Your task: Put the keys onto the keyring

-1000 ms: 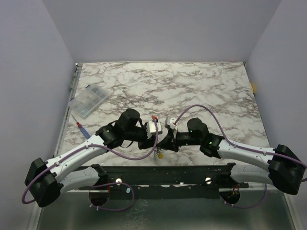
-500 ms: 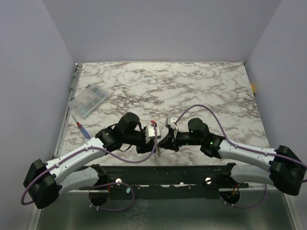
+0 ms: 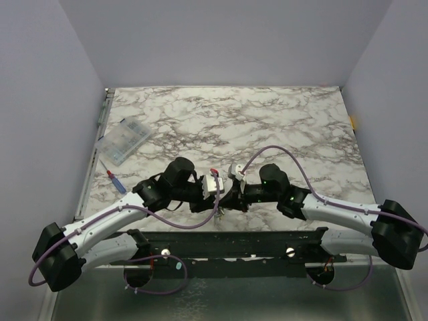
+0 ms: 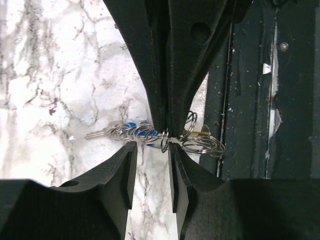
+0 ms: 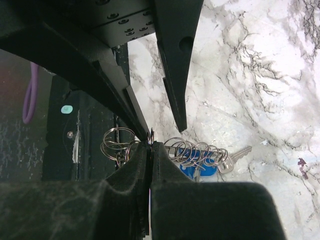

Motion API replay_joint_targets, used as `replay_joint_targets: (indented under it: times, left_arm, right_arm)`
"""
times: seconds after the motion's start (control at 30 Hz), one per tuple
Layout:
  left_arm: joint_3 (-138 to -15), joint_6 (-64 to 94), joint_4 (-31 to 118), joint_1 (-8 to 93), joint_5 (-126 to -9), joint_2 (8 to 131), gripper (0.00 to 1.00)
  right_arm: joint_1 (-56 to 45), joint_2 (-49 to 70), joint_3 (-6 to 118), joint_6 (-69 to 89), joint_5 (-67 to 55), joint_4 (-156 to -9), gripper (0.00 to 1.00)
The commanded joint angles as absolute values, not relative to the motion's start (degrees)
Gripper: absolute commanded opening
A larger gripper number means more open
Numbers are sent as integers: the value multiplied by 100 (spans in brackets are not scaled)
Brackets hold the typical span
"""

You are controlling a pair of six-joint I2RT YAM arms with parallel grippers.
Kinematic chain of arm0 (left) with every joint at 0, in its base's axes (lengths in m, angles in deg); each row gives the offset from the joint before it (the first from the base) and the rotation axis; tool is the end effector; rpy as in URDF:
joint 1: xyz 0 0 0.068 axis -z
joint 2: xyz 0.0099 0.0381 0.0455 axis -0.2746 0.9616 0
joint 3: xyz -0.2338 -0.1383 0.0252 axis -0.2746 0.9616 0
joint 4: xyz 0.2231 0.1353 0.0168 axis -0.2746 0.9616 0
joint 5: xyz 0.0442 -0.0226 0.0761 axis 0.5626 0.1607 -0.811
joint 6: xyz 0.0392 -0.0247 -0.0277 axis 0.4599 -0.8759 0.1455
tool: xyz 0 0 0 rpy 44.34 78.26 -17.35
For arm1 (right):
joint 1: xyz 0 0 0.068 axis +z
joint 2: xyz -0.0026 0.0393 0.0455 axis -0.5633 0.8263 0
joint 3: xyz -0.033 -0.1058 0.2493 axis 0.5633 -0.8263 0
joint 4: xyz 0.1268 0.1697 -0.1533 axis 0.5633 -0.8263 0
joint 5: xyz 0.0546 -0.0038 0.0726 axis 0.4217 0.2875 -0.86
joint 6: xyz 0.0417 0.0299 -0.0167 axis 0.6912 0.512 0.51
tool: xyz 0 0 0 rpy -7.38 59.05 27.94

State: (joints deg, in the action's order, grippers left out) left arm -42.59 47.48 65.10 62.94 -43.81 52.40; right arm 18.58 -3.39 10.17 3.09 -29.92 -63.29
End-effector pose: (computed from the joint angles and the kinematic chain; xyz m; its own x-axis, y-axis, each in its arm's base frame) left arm 0.1305 -0.1673 0.2450 -0.0823 0.5309 -0.8434 0.9945 0.0986 -0.0350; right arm 0.1346 0.2089 0.2211 -0.1941 -0.2605 -0.9458 -0.9789 0.1144 0.1694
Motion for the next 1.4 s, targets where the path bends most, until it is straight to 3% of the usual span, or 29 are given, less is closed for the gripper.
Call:
replay_joint_targets:
  times: [0.0,0.13,0.53,0.6,0.7,0.8,0.83,0.93,1.0,1.27,1.37]
  left_arm:
    - [-4290,4978,6257,6329,-4651,4954,37]
    - [-4210,5059,6007,6327,-4378,4908,31]
    - [-3961,5003,5473,6334,-3996,4996,25]
    - [-3962,5008,5445,6338,-3953,5026,20]
    - [-3962,5025,5401,6349,-3871,5110,2]
    - [-3971,5021,5364,6352,-3945,5139,0]
    - [-3971,4996,5328,6356,-4019,5139,0]
    - [-3905,4923,5288,6352,-4212,4986,0]
    - [-3777,4830,5150,6353,-4254,4754,0]
    - [-3345,4635,4767,6367,-4308,4055,0]
    - [-3304,4595,4675,6369,-4275,4016,0]
  right_arm:
    - [1872,-173,1106,175,-3167,-6434,1]
    - [1872,-118,1143,167,-3319,-6403,1]
    - [1872,-40,1236,142,-3514,-6384,1]
    - [1872,-43,1250,141,-3544,-6384,1]
    - [1872,-43,1279,99,-3564,-6436,1]
    - [1872,-78,1281,93,-3545,-6463,1]
    - [1872,-91,1280,117,-3503,-6476,5]
    - [1872,-221,1209,277,-3107,-6527,39]
    - [1872,-396,1063,544,-2642,-6447,51]
    - [1872,-986,541,884,-2113,-6058,54]
    - [1872,-978,498,906,-2216,-5976,48]
